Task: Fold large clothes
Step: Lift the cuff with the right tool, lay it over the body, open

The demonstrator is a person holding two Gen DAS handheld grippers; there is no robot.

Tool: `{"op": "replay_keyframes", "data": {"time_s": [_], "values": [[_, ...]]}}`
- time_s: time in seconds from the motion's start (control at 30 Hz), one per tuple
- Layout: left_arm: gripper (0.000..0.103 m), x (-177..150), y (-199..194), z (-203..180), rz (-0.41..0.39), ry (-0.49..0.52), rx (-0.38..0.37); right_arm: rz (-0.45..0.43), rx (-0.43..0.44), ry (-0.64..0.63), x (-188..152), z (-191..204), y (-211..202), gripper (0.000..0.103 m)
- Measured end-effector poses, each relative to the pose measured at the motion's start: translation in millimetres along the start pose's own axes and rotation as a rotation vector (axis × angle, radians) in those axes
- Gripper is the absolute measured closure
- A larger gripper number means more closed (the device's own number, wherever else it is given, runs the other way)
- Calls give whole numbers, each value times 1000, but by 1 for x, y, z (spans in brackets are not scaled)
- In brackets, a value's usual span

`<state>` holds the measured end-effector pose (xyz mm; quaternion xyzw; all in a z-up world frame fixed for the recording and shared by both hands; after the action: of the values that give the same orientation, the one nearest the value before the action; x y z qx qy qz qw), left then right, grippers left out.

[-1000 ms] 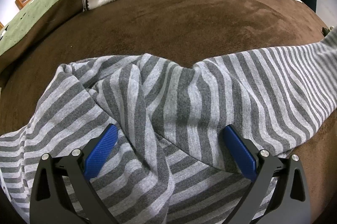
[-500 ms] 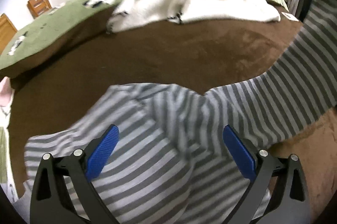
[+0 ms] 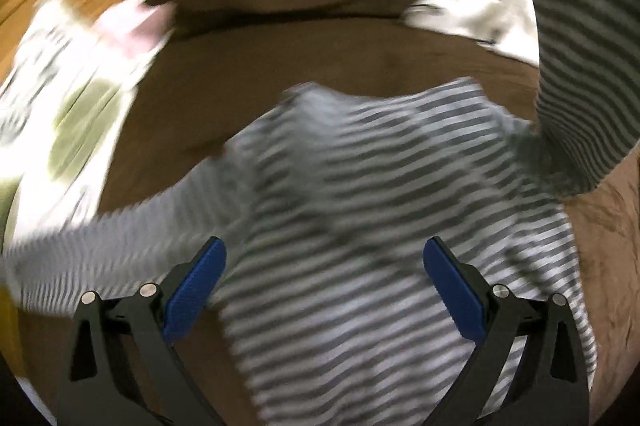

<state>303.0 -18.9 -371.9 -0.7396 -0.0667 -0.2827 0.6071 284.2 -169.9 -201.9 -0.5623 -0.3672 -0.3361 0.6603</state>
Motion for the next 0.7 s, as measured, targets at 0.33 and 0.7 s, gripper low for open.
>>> {"op": "replay_keyframes", "data": {"time_s": [0.33,0.7], "values": [[6,-69,-25,95,-1,-227,116,313,88,-169,-127,103,110,89],[6,-102,-27,110,-27,-278,117,426,104,-240,-207,152,151,85]]}}
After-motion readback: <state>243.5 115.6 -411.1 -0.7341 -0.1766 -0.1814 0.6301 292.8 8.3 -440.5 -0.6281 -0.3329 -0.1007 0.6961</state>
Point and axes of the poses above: each gripper's, at about its wrist camera, not at the fingertips, and y roughly the way its jaws point, z to its left, x to its top, the point moved 5 cm from there along y, roughly the way its jaws point, and after that the axes turned 10 degrees about -x, right-handed, at the moved point
